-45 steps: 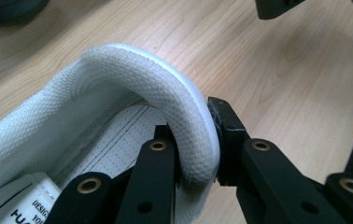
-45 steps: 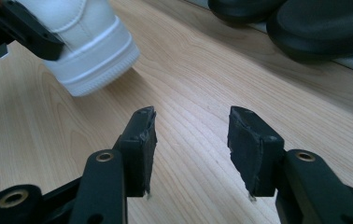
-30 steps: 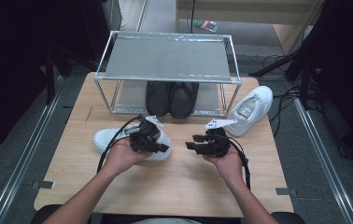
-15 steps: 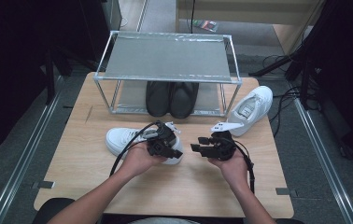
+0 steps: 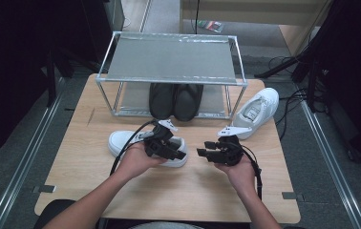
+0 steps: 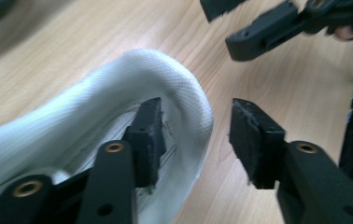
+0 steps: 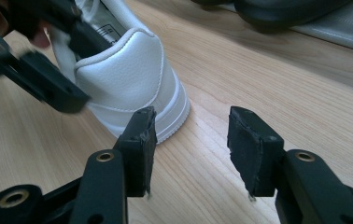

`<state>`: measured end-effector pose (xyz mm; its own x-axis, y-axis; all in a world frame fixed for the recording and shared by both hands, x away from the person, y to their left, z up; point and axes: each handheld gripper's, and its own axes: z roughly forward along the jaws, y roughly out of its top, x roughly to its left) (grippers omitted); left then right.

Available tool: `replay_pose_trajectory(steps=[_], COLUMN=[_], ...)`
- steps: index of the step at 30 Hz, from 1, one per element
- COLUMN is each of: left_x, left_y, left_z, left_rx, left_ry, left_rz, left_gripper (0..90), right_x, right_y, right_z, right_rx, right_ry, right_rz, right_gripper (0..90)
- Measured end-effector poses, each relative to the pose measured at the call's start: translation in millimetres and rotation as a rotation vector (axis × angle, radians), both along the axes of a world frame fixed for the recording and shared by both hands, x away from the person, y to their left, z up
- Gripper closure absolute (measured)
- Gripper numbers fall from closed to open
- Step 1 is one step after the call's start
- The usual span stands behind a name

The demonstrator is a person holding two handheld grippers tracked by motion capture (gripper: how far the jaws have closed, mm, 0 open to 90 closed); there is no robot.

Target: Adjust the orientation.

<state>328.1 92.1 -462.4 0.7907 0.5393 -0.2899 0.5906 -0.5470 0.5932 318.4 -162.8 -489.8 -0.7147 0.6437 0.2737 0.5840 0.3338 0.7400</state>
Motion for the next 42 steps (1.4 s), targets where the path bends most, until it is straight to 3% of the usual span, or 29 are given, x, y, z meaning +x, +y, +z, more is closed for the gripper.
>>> replay_pose_trajectory(steps=[6,14,20,23,26,30,32,33,34,37,42], left_x=[-5.9,-14.7,-24.6,-28.7,-33.8,-36.9,-36.7,-36.4,-35.2,-33.8,-24.4], left_y=[22.0,43.8,60.2,67.3,78.3,90.9,95.0,98.9,106.5,112.9,119.6], left_z=[13.9,20.5,27.4,28.5,27.6,25.9,24.2,22.6,19.1,15.4,-1.4], left_rx=[-0.021,-0.031,-0.063,-0.048,-0.032,-0.028,-0.026,-0.023,-0.016,-0.007,0.041], left_ry=[-0.043,-0.047,-0.069,-0.071,-0.075,-0.076,-0.078,-0.069,-0.055,-0.045,-0.009], left_rz=[0.045,0.090,0.130,0.150,0.168,0.193,0.201,0.212,0.221,0.235,0.258], left_gripper=[47.5,44.8,44.0,44.5,50.5,67.5,76.4,76.4,82.9,89.4,90.0], right_x=[3.2,9.7,17.9,21.6,25.2,29.6,32.5,32.5,35.6,39.3,39.9], right_y=[5.0,14.4,21.2,25.0,30.8,35.5,37.4,37.4,39.4,42.1,52.0], right_z=[0.5,0.8,0.2,0.2,2.0,3.2,3.0,3.0,2.6,1.6,-0.6], right_rx=[0.002,-0.010,-0.004,0.000,-0.002,-0.016,-0.018,-0.018,-0.014,-0.007,-0.024], right_ry=[0.002,0.001,0.011,0.024,0.022,0.010,0.004,0.004,0.003,-0.010,-0.027], right_rz=[0.013,0.037,0.054,0.059,0.065,0.064,0.062,0.062,0.059,0.057,0.100], right_gripper=[53.1,53.4,59.6,65.8,76.9,87.2,88.5,88.5,88.4,87.1,90.0])
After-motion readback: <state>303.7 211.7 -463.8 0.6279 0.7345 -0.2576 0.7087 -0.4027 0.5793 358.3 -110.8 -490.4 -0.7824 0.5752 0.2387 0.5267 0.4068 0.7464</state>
